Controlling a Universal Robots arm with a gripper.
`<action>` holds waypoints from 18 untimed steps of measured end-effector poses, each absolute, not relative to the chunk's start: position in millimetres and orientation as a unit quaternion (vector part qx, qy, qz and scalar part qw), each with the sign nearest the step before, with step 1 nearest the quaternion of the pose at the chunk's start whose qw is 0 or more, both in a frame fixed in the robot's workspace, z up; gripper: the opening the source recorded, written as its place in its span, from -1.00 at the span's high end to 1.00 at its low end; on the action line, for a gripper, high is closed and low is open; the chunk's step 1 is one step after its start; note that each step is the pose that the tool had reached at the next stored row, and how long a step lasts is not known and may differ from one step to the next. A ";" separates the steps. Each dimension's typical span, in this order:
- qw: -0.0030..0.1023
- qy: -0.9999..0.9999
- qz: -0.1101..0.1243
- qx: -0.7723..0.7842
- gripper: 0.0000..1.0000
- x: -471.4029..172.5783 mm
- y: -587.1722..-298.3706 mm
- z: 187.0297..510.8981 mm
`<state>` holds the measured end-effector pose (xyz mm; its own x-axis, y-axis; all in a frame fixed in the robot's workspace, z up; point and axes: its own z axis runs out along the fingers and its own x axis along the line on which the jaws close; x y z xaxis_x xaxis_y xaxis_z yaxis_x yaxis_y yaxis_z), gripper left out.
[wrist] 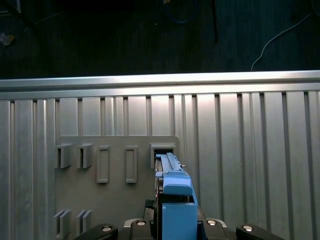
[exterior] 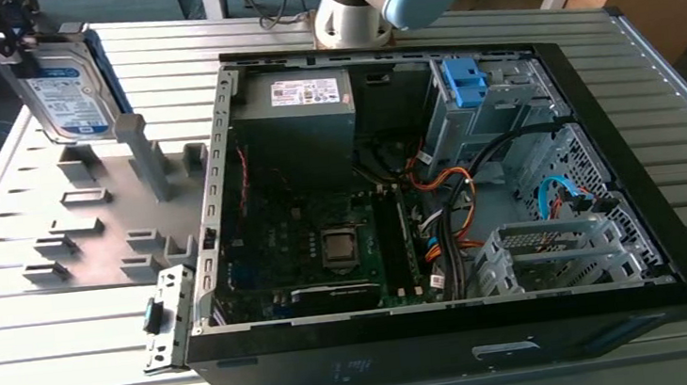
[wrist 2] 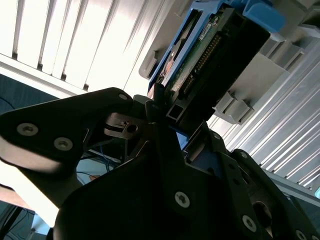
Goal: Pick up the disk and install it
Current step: 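Pick up the disk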
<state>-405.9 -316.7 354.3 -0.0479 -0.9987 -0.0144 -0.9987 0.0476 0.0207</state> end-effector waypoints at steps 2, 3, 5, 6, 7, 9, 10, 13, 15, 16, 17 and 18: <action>0.002 -0.724 -0.012 0.690 0.27 -405.9 -316.7 355.2; 0.002 -0.724 -0.012 0.690 0.27 -405.9 -316.7 355.6; 0.002 -0.724 -0.012 0.690 0.27 -405.9 -316.7 356.6; 0.002 -0.724 -0.012 0.690 0.27 -405.9 -316.7 357.1; 0.002 -0.724 -0.012 0.690 0.27 -405.9 -316.7 357.6; 0.002 -0.724 -0.012 0.690 0.27 -405.9 -316.7 358.7; 0.002 -0.724 -0.012 0.690 0.27 -405.9 -316.7 359.2; 0.002 -0.724 -0.012 0.690 0.27 -405.9 -316.7 360.5; 0.002 -0.724 -0.012 0.690 0.27 -405.9 -316.7 361.3; 0.002 -0.724 -0.012 0.690 0.27 -405.9 -316.7 361.6; 0.002 -0.724 -0.012 0.690 0.27 -405.9 -316.7 361.9; 0.002 -0.724 -0.012 0.690 0.27 -405.9 -316.7 362.2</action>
